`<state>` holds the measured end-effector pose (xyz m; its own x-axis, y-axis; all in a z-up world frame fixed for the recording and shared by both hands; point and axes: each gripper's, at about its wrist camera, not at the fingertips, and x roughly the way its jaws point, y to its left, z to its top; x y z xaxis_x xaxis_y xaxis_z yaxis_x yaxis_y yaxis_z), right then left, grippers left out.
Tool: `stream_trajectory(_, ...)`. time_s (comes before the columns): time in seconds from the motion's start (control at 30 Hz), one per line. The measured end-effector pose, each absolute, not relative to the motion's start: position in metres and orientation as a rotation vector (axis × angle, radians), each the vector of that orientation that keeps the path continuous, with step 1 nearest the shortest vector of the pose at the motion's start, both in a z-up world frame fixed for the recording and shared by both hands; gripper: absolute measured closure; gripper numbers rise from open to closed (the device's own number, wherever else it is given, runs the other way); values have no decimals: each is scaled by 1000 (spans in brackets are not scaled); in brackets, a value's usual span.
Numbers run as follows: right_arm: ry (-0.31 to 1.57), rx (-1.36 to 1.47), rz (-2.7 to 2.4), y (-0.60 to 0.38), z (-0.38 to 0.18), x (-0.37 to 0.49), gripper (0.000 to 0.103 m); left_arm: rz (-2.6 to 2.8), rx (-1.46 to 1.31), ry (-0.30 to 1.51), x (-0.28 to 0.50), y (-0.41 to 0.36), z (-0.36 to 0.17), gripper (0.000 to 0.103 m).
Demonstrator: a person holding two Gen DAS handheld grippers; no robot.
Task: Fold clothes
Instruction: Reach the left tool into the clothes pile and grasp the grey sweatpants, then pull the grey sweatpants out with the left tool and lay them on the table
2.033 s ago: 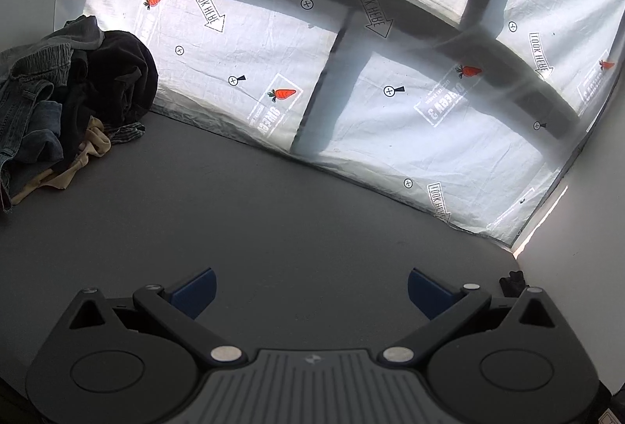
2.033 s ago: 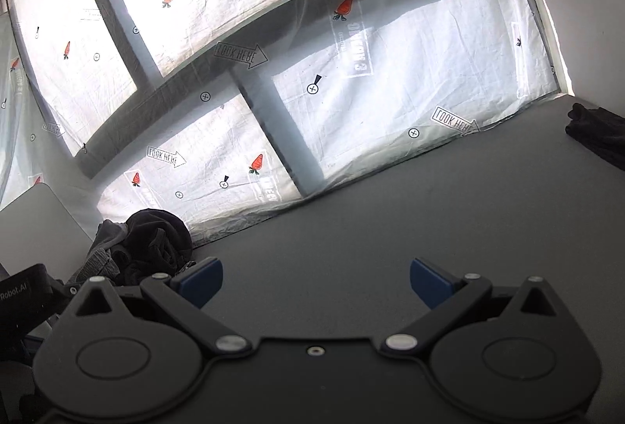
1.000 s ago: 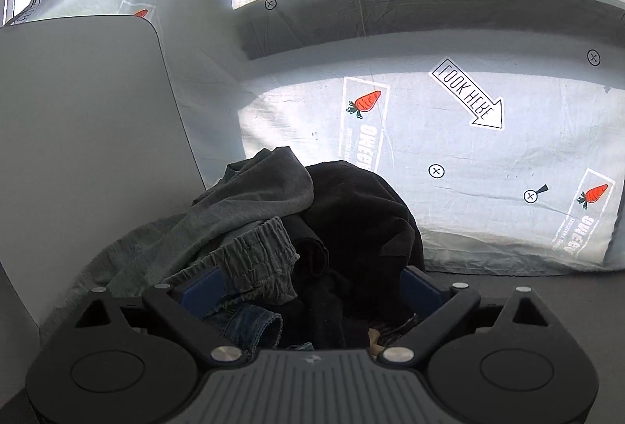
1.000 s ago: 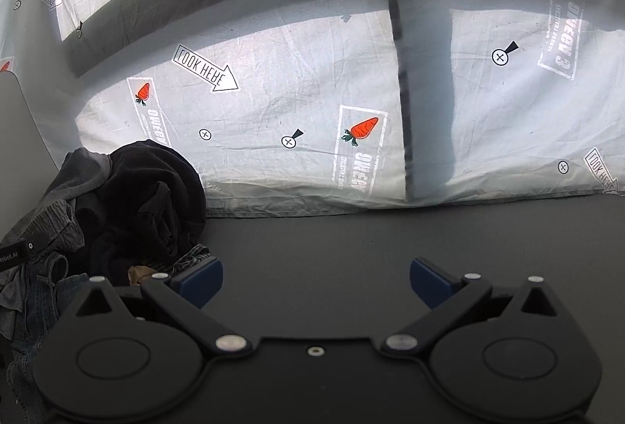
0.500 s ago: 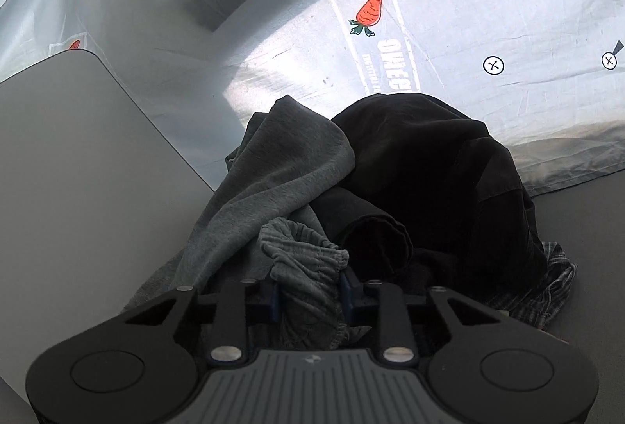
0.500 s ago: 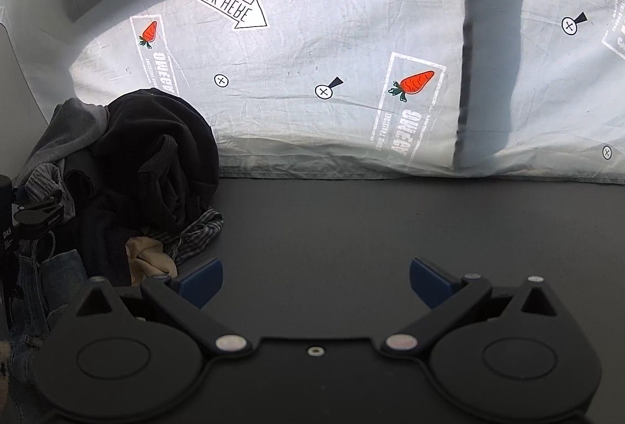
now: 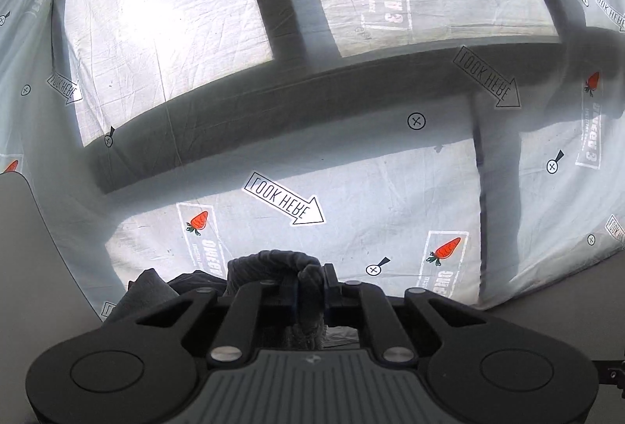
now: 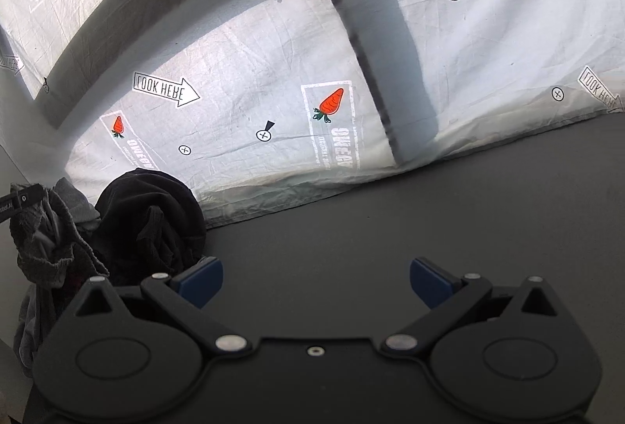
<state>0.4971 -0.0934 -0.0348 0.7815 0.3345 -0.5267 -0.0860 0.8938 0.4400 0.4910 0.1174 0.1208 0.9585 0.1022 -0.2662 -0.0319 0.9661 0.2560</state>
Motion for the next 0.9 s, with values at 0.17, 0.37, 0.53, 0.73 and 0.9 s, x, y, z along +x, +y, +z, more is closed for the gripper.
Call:
stream_trajectory(0.17,526,440,118,-205,-19,438,0,-433,204,135,438,-82,158,91)
stream_trajectory(0.37,466,396,-183,-359,-37,344,0,-702,48,459,432,-241,91,69)
stream_trajectory(0.53,587,348,-367,-446,-78,292,0,-668,-11,650,403,-246,26,38)
stream_trajectory(0.73,761,254,-321,-457,-115,291,0,-328,106,780,365,-171,-31,37)
stream_trajectory(0.9,761,84,-188,-405,-104,331,1,12,153,858,343,-74,-57,37)
